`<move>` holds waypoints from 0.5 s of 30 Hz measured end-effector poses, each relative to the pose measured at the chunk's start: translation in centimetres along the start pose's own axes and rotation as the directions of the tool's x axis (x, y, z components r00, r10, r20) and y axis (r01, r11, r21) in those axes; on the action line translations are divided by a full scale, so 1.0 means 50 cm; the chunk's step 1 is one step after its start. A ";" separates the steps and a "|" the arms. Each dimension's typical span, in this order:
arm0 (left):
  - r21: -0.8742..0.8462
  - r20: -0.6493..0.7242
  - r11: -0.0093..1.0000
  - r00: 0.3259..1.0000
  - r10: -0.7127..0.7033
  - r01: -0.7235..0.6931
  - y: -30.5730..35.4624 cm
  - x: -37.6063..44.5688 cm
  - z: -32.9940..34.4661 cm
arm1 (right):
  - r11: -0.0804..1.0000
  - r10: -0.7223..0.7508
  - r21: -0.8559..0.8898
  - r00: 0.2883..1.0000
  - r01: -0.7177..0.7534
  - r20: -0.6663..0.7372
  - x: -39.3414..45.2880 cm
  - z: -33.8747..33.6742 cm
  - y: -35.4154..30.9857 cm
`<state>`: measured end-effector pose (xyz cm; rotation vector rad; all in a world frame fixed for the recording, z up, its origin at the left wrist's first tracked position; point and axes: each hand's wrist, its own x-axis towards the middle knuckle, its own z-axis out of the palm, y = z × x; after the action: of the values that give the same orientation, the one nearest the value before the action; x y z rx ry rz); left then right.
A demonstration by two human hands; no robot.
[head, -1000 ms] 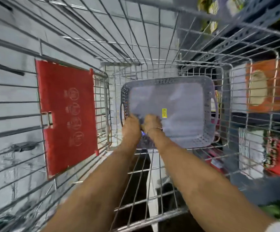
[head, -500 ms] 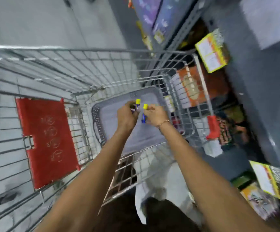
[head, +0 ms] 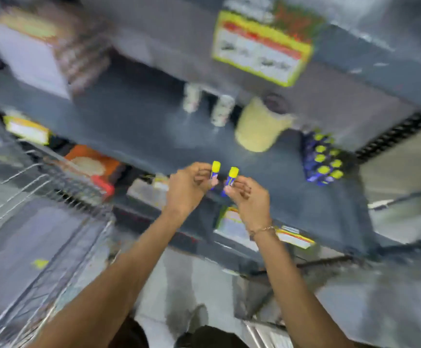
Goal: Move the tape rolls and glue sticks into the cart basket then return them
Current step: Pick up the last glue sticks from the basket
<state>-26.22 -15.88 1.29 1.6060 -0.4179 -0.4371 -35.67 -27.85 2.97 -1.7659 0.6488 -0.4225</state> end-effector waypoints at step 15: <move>0.346 0.221 0.933 0.975 0.024 -0.101 0.019 0.095 0.531 | 0.983 0.168 0.142 0.881 -0.116 -0.441 0.140 -0.472 0.193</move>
<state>-35.80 -41.09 0.21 1.8968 -0.7443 -0.5078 -46.04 -52.01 0.12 -1.5068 1.0571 -0.7657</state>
